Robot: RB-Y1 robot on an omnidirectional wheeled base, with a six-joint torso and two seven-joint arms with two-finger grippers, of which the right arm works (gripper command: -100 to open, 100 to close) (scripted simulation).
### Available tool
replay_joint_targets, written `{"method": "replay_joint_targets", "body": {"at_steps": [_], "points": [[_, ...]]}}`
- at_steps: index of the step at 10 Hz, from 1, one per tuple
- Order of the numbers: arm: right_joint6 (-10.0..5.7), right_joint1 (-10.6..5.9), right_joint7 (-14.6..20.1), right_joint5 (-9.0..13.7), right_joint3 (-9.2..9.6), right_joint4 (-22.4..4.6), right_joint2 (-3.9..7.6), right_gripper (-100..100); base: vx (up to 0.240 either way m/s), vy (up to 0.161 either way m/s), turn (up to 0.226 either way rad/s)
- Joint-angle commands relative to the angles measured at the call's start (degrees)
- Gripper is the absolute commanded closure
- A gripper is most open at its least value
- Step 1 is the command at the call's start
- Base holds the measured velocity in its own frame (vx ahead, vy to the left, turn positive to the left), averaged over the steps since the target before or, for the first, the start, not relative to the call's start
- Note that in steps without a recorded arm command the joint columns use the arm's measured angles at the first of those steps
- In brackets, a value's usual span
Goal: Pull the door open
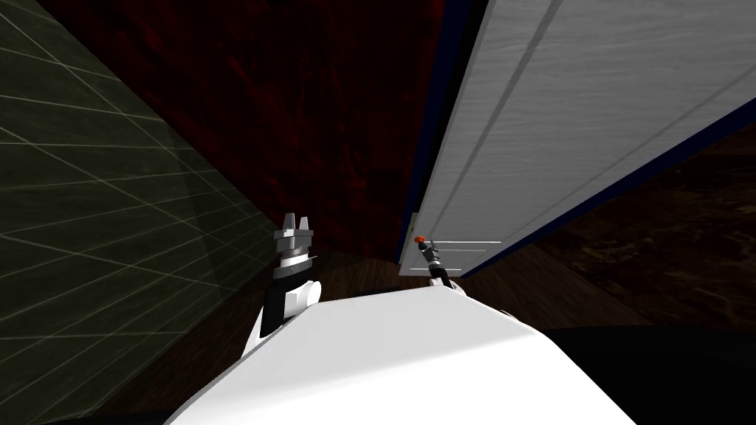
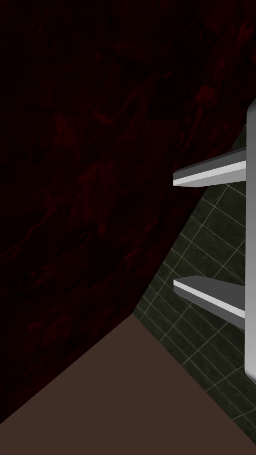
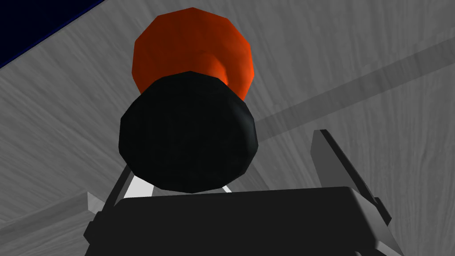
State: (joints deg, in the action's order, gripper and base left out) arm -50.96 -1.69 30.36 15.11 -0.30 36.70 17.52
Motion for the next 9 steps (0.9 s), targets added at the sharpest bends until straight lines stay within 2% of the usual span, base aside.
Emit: {"method": "replay_joint_targets", "body": {"at_steps": [1, 5, 6, 8, 9], "points": [[0.31, 0.52, 2.28, 0.65, 0.82, 1.08, -0.43, -100, -0.072, 0.014, 0.037], [0.90, 0.34, 8.91, 3.28, 2.43, 1.82, -0.88, -100, -0.069, 0.008, 0.036], [0.90, 0.34, 9.31, 3.28, 2.43, 1.82, -0.88, -100, -0.057, -0.015, 0.009], [1.25, 0.24, 12.92, 4.86, 3.40, 2.26, -1.16, -100, -0.058, -0.019, 0.028], [1.25, 0.24, 13.50, 4.86, 3.40, 2.26, -1.16, -100, -0.051, -0.014, 0.013]]}}
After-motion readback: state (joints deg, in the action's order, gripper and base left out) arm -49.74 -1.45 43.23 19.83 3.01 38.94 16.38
